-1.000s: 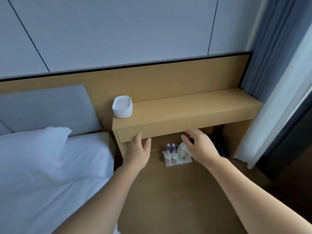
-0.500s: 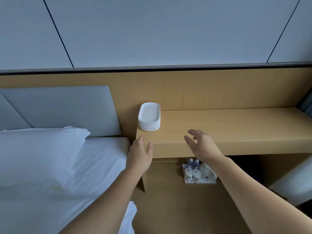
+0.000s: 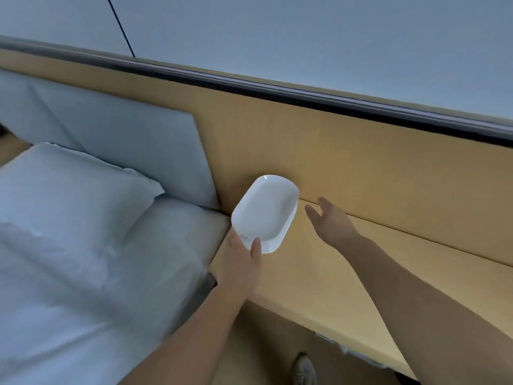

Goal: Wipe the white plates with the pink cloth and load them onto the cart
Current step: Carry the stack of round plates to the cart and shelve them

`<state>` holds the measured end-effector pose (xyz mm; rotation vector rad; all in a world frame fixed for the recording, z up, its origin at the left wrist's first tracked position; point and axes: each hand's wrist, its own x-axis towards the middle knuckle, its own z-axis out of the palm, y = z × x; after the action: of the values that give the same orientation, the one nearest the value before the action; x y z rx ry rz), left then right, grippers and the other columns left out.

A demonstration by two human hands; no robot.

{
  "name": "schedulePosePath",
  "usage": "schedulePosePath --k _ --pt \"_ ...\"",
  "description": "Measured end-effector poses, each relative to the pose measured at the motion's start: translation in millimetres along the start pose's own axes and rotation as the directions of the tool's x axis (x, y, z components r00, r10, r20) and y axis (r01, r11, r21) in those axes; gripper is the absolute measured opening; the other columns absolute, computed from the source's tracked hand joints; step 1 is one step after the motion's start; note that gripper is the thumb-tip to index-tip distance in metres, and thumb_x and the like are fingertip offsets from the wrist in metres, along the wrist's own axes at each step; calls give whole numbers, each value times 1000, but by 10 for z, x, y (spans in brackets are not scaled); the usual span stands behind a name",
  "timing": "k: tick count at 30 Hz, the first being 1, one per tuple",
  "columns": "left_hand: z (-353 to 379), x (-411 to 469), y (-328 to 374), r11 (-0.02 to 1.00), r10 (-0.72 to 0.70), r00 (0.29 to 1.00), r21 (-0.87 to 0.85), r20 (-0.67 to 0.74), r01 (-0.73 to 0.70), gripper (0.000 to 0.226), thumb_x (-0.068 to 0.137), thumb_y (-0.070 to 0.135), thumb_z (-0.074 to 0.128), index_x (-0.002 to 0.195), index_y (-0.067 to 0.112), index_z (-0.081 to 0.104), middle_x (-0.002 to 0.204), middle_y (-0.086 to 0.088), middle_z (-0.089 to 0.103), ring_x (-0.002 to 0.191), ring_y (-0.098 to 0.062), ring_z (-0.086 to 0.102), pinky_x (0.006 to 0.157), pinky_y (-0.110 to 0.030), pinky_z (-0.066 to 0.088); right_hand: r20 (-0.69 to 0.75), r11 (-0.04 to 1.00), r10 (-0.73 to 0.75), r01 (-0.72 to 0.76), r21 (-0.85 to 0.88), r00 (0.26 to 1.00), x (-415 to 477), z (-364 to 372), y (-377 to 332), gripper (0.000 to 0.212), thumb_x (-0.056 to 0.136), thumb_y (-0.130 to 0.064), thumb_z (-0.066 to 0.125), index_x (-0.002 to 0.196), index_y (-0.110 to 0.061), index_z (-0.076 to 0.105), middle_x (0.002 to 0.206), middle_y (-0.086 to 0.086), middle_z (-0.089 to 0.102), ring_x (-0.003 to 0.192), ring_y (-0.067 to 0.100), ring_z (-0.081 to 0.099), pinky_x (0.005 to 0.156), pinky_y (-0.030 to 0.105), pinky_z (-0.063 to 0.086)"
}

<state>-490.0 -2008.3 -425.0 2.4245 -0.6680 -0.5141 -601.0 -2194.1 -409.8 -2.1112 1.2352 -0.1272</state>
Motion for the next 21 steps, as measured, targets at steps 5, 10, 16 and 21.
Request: schedulePosePath --k 5,10,16,21 --pt "236 269 187 993 -121 993 2 -9 121 76 99 55 27 154 10 2 156 -5 26 132 -26 44 102 -35 41 151 1000 -7 6 6 989 676 130 1 37 101 -45 38 101 -8 41 71 -3 42 65 17 44 52 27 28" --pt "398 414 196 972 -210 978 -109 4 209 76 99 50 32 153 16 -11 160 -1 12 130 -29 45 99 -39 43 217 995 7 -29 96 976 1091 293 -46 54 99 -50 41 133 -8 44 107 2 55 93 21 55 73 30 36" --pt "412 445 121 964 -198 979 -169 50 203 76 101 45 33 151 18 -16 161 4 2 129 -31 45 100 -40 41 182 979 30 -66 195 983 1213 471 -102 55 97 -52 44 128 -7 48 107 1 54 94 21 51 75 31 36" --pt "301 524 -49 982 -124 989 -130 85 135 73 102 37 34 152 15 -14 162 0 3 136 -27 37 105 -36 35 142 967 48 -82 240 989 989 492 -43 50 96 -53 45 119 -9 49 96 0 56 75 12 53 57 27 35"
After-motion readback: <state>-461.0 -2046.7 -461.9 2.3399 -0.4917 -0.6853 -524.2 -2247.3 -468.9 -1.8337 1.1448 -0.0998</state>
